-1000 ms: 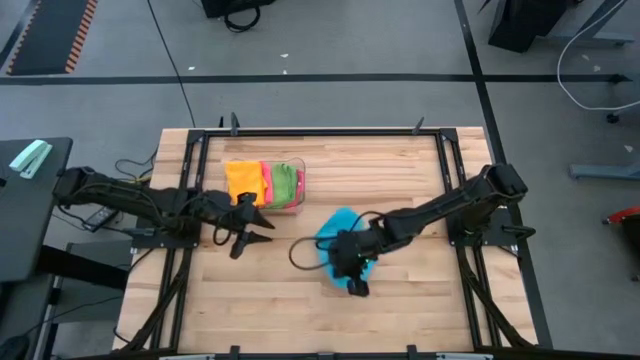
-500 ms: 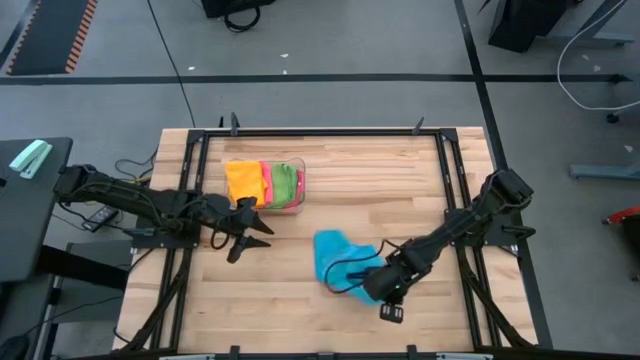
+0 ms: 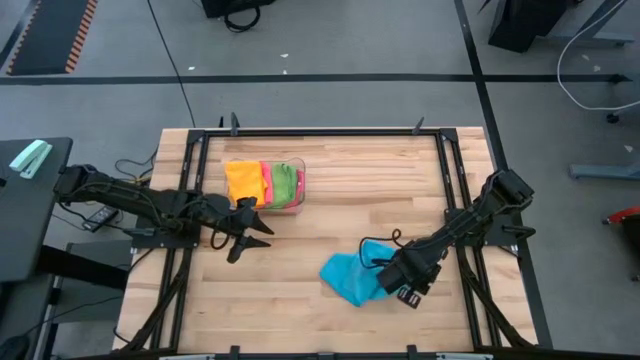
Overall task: Fold microfiber towels
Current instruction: Fold the blue microfiber towel
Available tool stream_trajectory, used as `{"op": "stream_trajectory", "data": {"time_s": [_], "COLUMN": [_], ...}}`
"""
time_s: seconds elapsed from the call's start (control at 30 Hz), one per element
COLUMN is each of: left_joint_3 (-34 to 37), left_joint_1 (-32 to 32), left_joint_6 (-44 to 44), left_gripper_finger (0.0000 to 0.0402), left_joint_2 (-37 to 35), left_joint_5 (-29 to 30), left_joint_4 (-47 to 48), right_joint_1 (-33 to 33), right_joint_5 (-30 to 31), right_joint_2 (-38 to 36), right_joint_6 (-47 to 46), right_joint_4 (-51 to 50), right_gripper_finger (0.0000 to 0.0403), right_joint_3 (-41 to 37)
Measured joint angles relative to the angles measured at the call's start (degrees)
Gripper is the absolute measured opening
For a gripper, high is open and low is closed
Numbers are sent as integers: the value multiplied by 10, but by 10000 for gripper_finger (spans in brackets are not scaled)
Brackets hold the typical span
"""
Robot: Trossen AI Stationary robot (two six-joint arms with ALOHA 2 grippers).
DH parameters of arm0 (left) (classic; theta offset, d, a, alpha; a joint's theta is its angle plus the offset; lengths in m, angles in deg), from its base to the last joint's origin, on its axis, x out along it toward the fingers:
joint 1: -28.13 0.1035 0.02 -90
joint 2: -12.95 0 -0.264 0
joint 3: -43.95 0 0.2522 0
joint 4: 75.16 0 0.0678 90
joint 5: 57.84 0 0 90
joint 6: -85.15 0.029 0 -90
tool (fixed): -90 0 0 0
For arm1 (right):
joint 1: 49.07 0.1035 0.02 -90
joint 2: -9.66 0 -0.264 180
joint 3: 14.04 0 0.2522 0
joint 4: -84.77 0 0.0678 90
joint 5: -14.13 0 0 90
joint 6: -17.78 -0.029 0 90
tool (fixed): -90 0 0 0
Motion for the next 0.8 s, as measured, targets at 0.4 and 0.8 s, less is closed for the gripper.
{"op": "stream_trajectory", "data": {"time_s": [0.4,0.8], "left_joint_3": [0,0], "left_joint_1": [0,0], "left_joint_6": [0,1], "left_gripper_finger": [175,175], "left_joint_2": [0,0], "left_joint_5": [0,0], "left_joint_4": [0,-5], "right_joint_1": [0,-21], "right_joint_5": [93,361], "right_joint_2": [0,14], "right_joint_6": [75,315], "right_joint_4": [43,356], "right_gripper_finger": [199,193], "right_joint_3": [56,85]}}
